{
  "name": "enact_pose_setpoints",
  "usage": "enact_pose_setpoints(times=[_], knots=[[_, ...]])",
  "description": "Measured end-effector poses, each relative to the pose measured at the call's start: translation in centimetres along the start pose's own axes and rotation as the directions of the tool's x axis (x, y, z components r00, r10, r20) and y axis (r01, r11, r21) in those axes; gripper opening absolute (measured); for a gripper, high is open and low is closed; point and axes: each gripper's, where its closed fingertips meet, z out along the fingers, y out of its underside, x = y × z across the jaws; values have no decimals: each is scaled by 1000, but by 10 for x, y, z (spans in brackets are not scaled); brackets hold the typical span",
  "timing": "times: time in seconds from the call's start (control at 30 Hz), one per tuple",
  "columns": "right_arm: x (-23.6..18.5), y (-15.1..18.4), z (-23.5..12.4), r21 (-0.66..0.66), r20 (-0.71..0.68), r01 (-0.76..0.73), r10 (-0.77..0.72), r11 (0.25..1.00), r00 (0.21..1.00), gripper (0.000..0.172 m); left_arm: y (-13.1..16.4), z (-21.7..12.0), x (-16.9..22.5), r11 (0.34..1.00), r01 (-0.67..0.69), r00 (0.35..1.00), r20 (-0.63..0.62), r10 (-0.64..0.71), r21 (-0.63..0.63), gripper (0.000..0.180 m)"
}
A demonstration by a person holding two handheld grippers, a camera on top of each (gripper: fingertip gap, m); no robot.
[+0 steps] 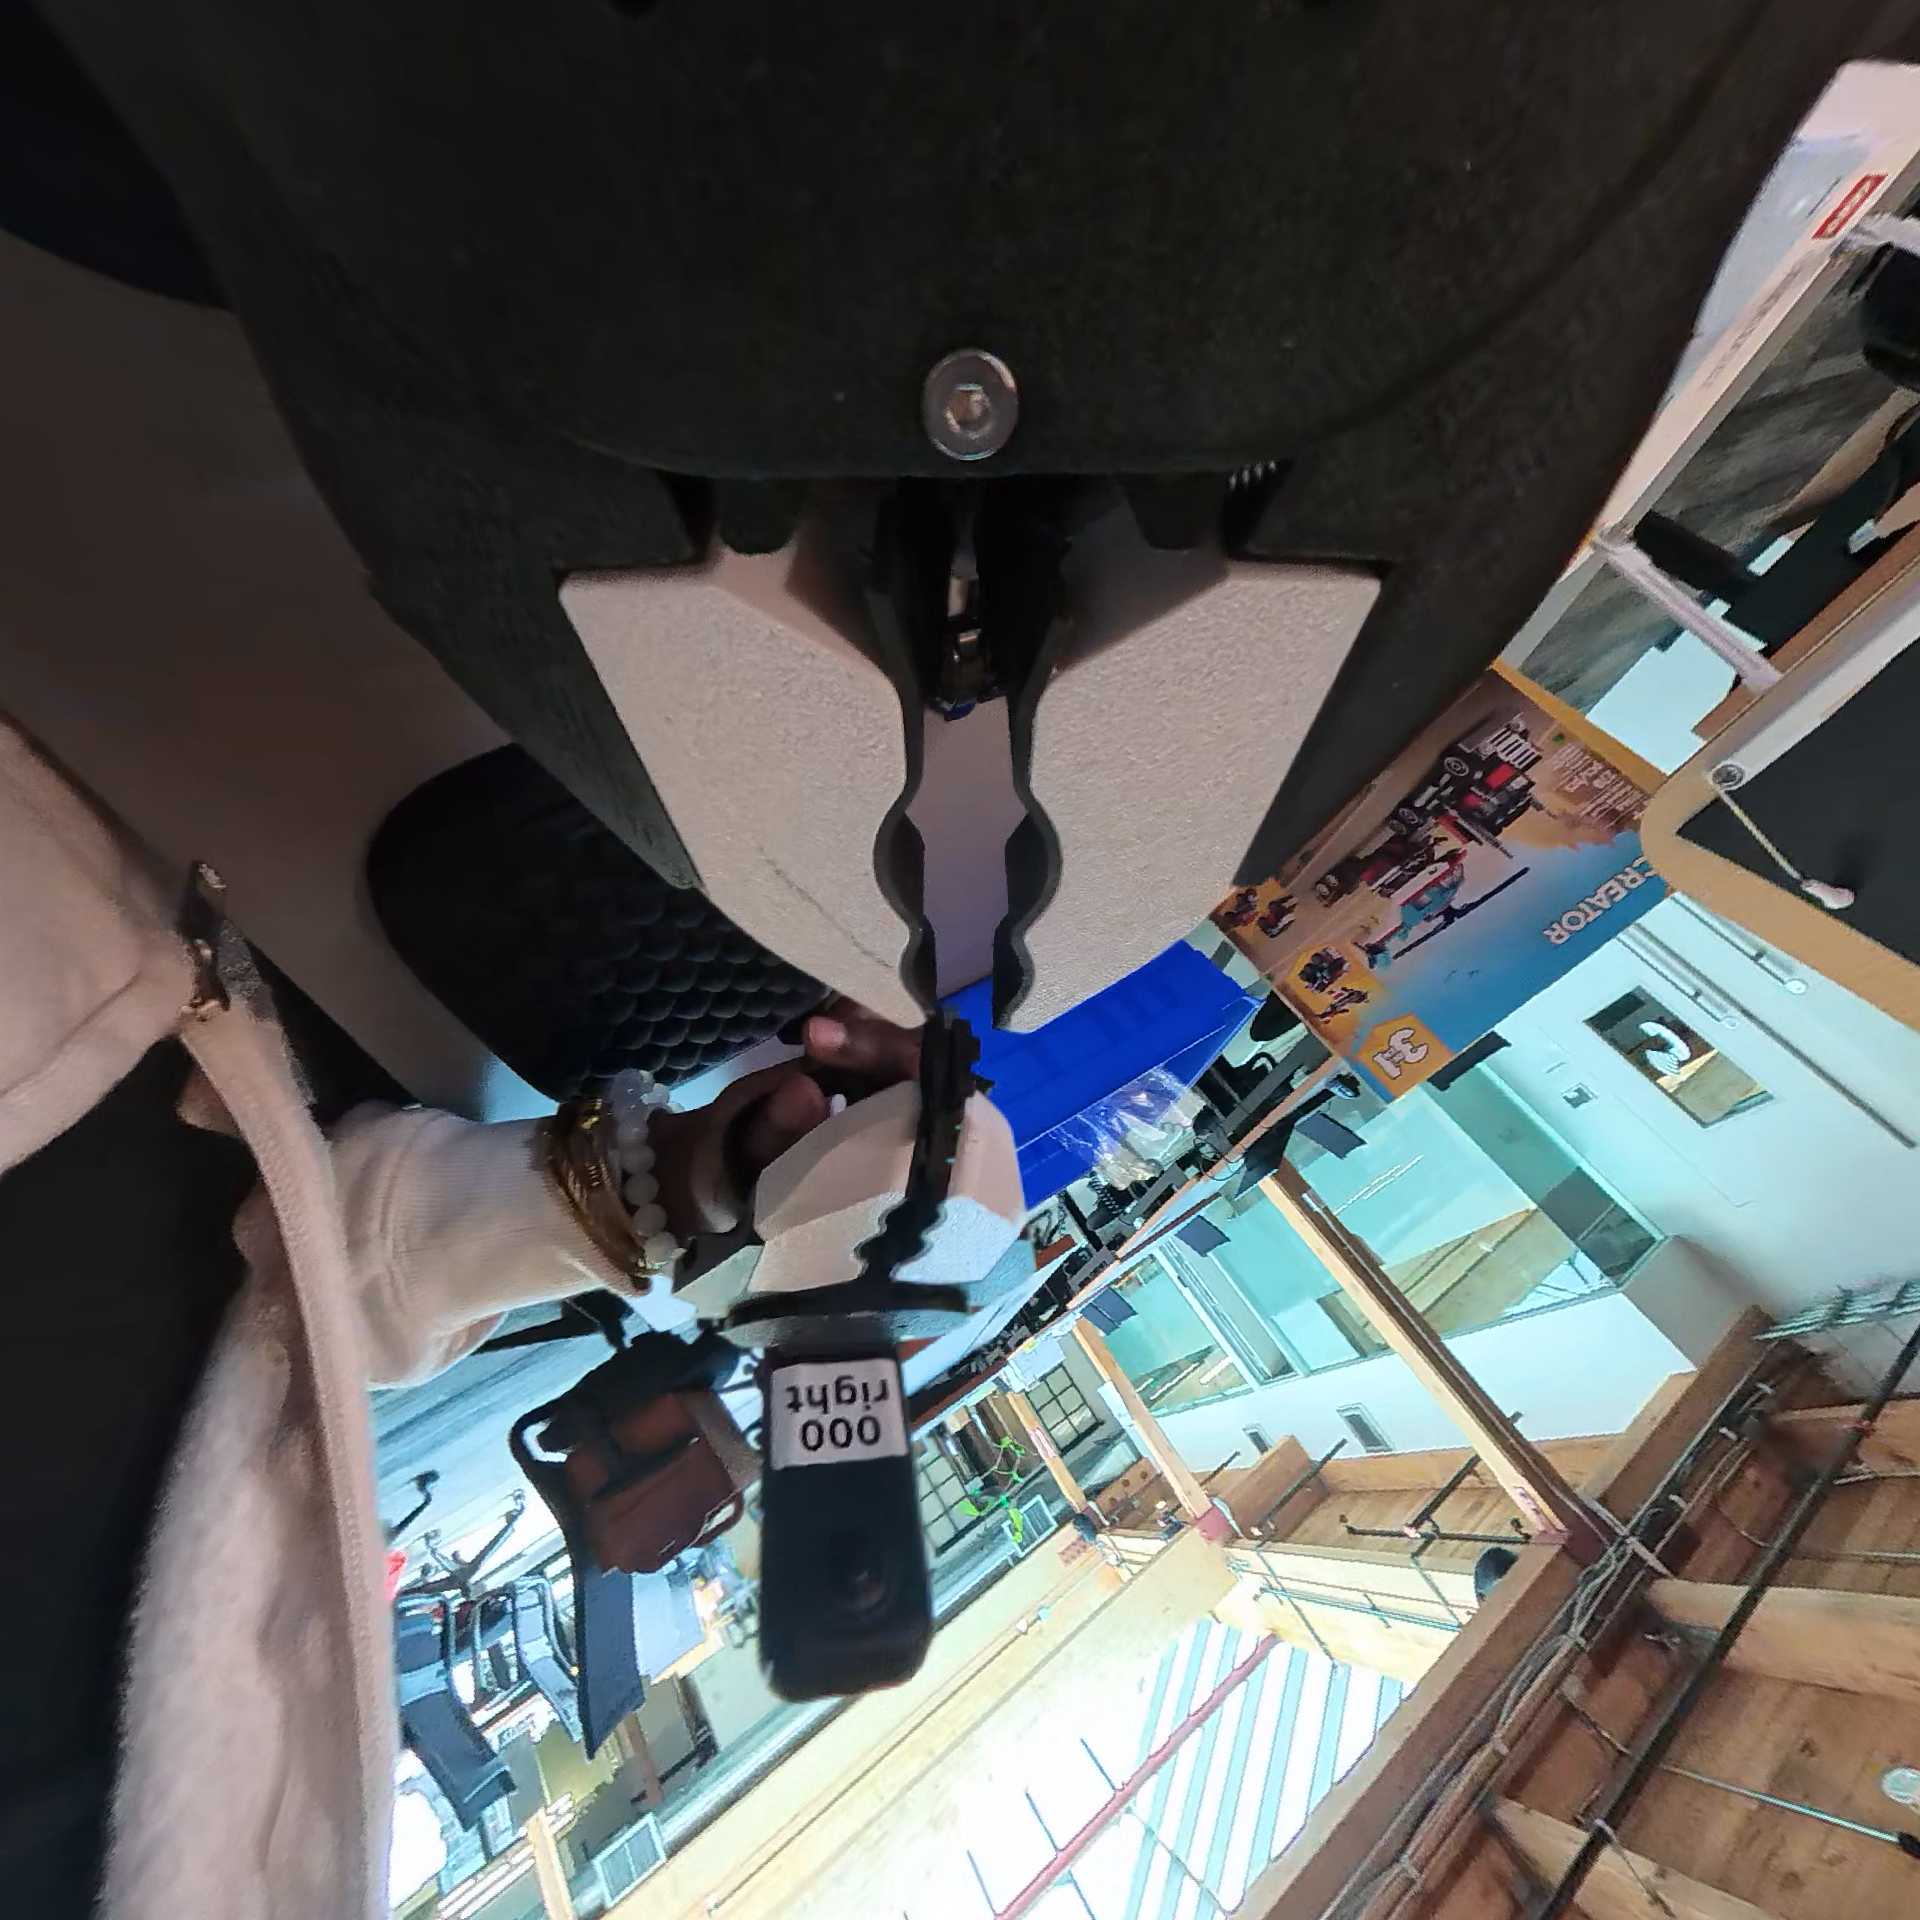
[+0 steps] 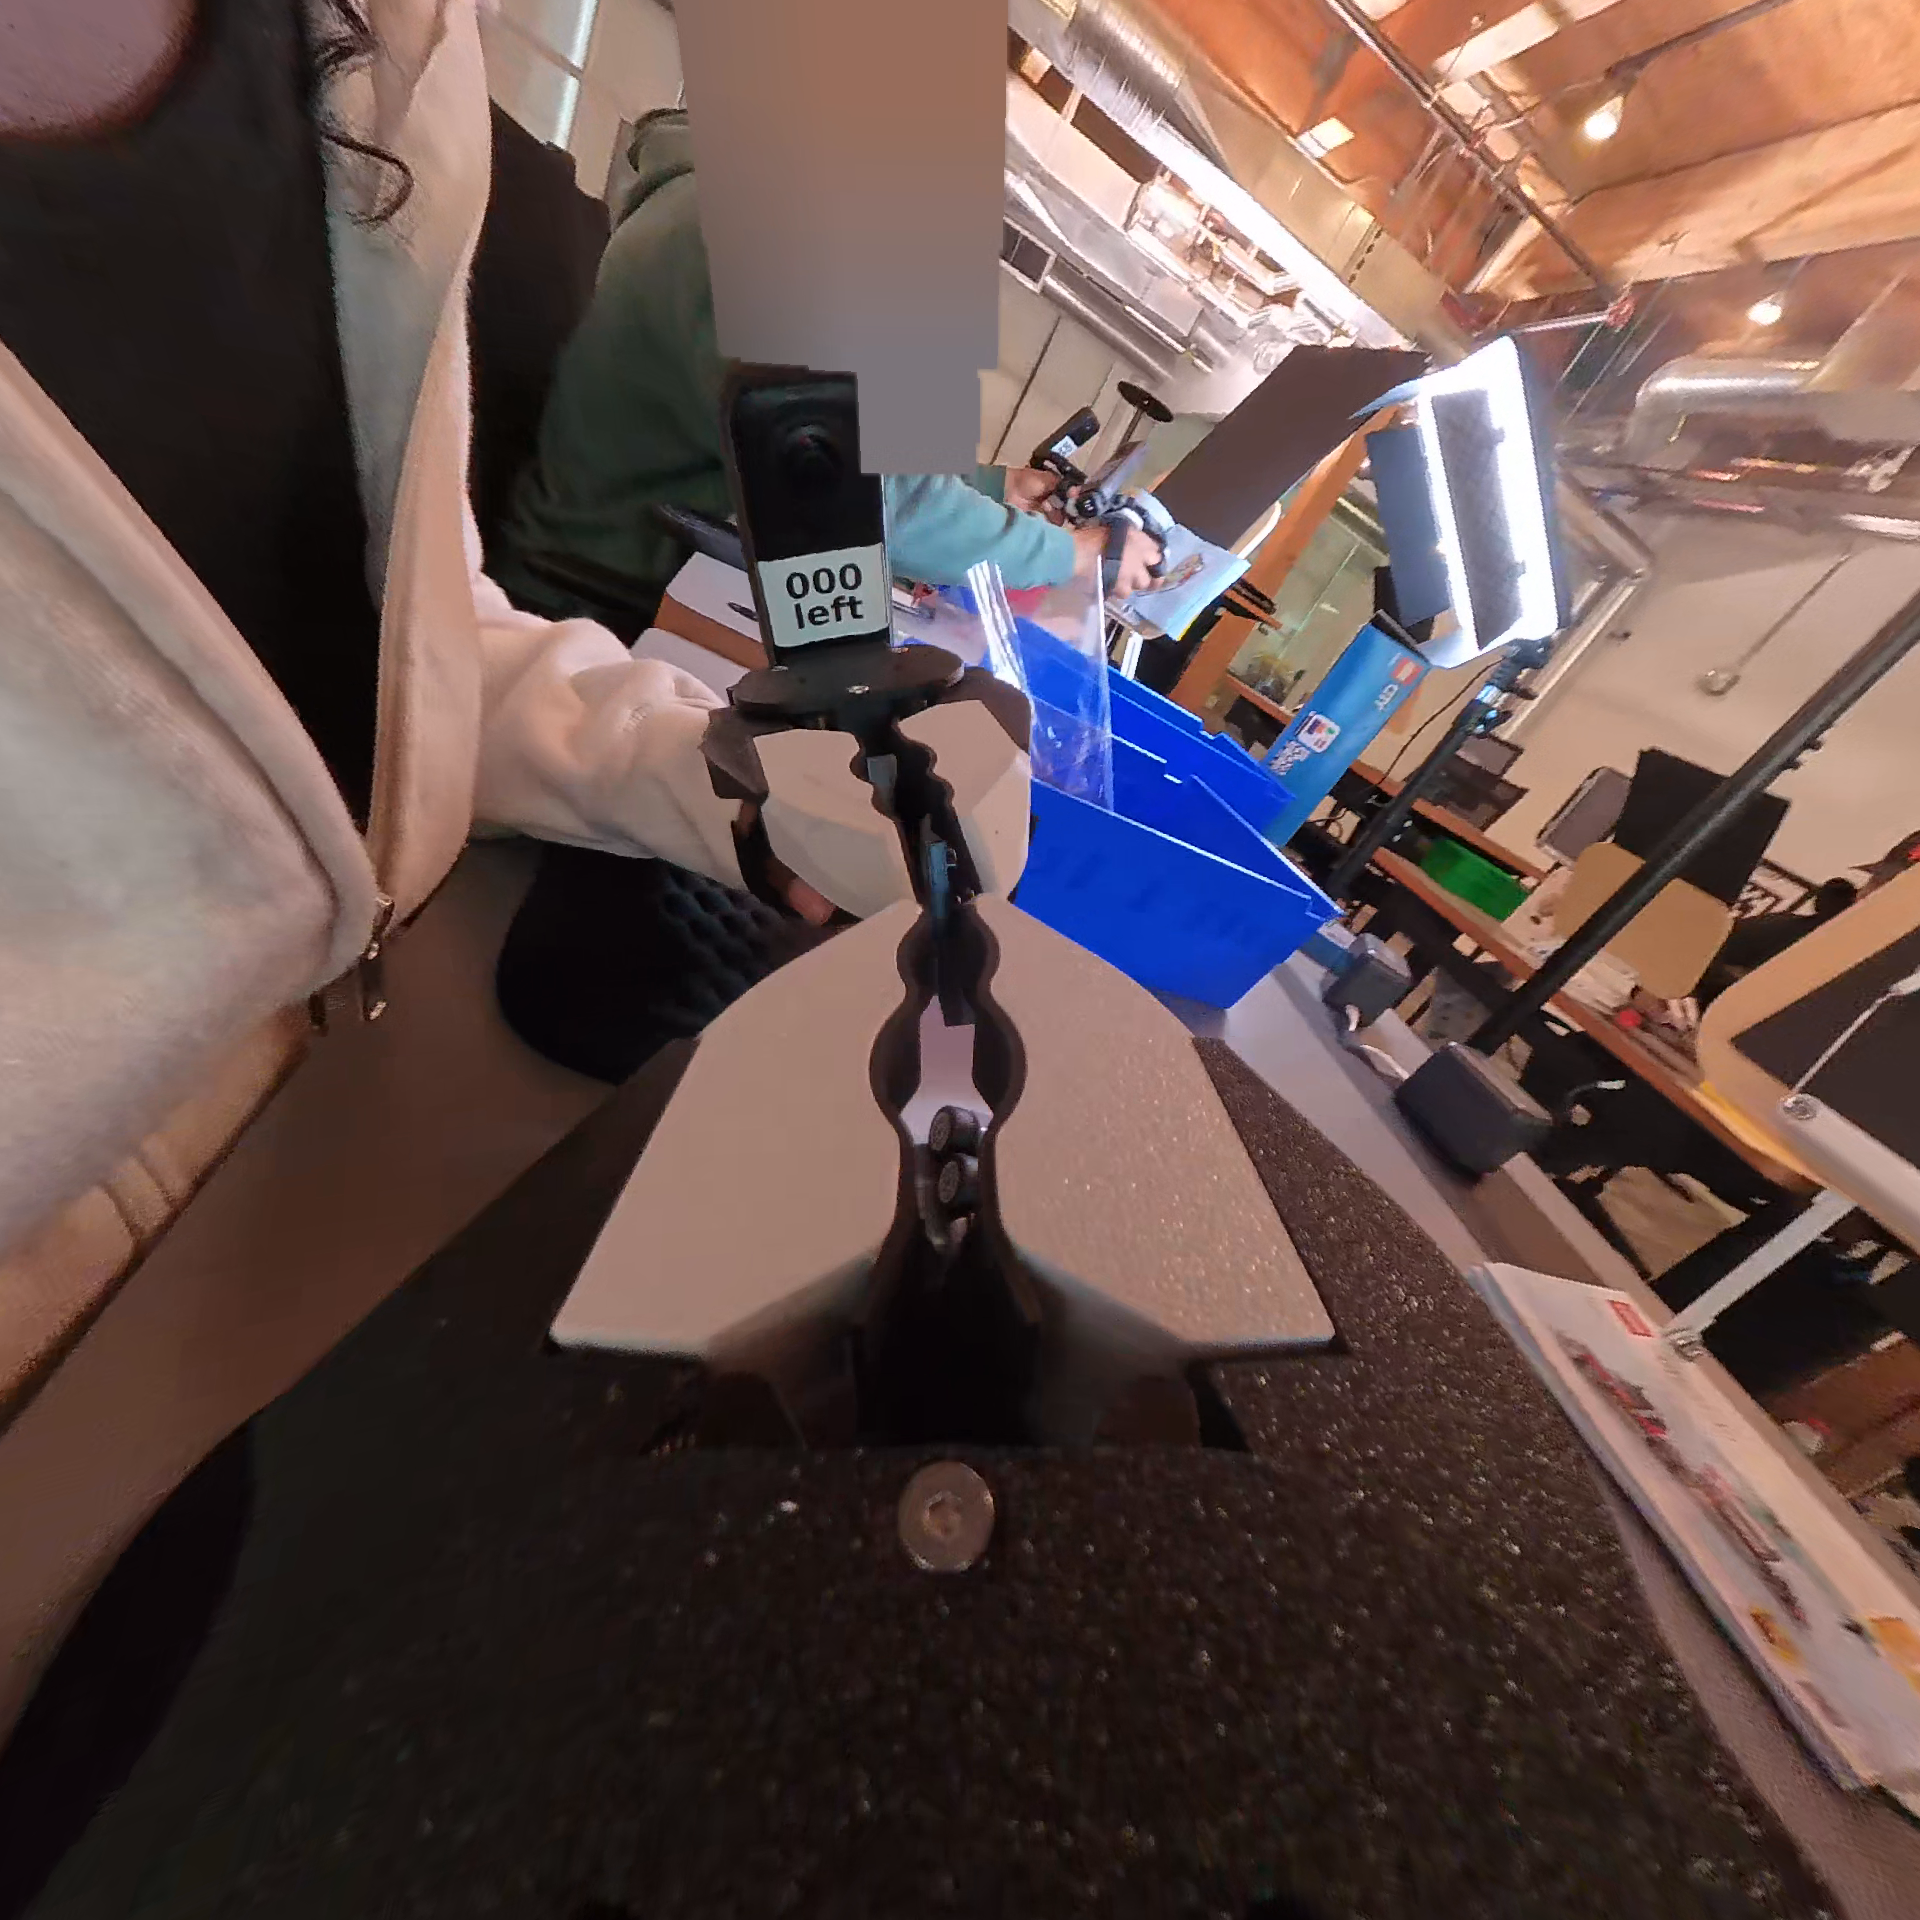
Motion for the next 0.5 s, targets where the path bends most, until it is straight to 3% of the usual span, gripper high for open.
enact_pose_setpoints(times=[0.3,0.4,0.5], knots=[[-7,10,4,-43,54,-27,29,999,998,4,4,1,7,999,30,998,-57,-32,-37,5],[-2,15,5,-117,3,49,-49,992,999,14,11,1,5,996,28,998,-46,-32,-86,5],[-6,17,9,-201,21,152,-151,968,988,14,20,3,6,989,4,999,-43,-11,-151,5]])
